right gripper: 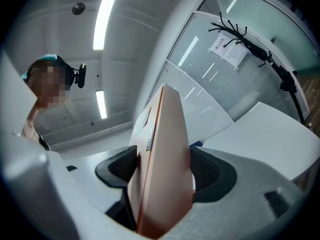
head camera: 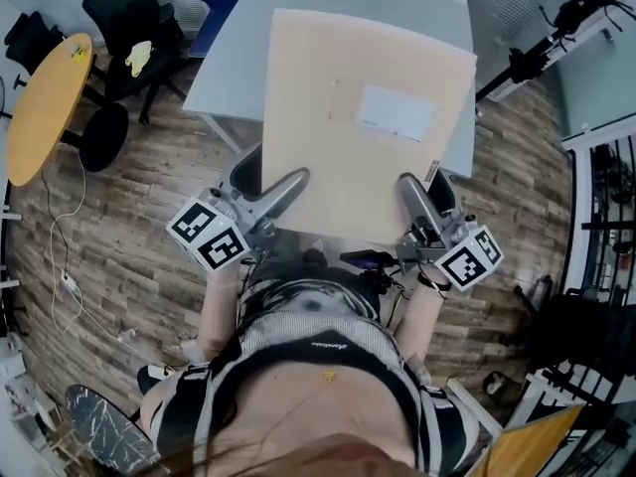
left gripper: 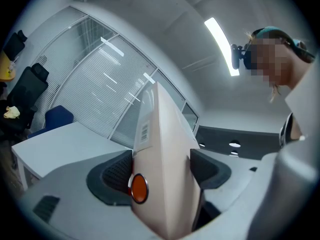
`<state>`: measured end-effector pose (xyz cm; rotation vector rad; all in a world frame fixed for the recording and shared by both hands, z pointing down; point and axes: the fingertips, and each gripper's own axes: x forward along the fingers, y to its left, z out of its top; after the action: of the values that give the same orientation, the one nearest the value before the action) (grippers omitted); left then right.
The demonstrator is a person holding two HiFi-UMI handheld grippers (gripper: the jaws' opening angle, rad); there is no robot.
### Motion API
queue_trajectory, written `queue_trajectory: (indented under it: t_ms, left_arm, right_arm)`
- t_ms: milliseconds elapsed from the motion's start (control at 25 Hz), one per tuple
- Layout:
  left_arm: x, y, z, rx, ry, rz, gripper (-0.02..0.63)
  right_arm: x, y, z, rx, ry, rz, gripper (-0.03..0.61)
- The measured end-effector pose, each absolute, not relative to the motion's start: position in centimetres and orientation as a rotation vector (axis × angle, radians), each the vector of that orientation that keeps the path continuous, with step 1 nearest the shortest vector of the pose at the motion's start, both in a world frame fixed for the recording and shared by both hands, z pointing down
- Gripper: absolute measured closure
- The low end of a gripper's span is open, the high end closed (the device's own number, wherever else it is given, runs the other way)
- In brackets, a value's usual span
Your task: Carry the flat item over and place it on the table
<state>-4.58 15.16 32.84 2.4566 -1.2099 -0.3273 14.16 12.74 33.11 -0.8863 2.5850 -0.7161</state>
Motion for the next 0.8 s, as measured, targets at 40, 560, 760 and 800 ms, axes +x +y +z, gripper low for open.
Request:
queue_trajectory:
  t_ms: [40, 560, 760, 800]
  left_arm:
    - [-4.5, 15.1, 32.8, 2.458, -1.206, -0.327, 0.256]
    - [-3.3, 10.3, 32.6, 2.520, -1.071, -0.313, 0.256]
    - [-3.3, 8.1, 32.9, 2.519, -1.043, -0.302, 0.258]
    - [-3.4, 7.7, 33.0, 2.517, -1.039, -0.301, 0.258]
  right_arm:
    - [14.2, 12.7, 33.1, -0.890, 2.584, -0.716, 0.265]
    - [15.6, 9.7, 32.9, -1.002, 2.521, -0.670, 0.265]
    - [15.6, 7.9, 33.1, -1.028, 2.509, -0.677, 0.265]
    - [15.6, 7.6, 33.2, -1.033, 2.507, -0.679, 0.265]
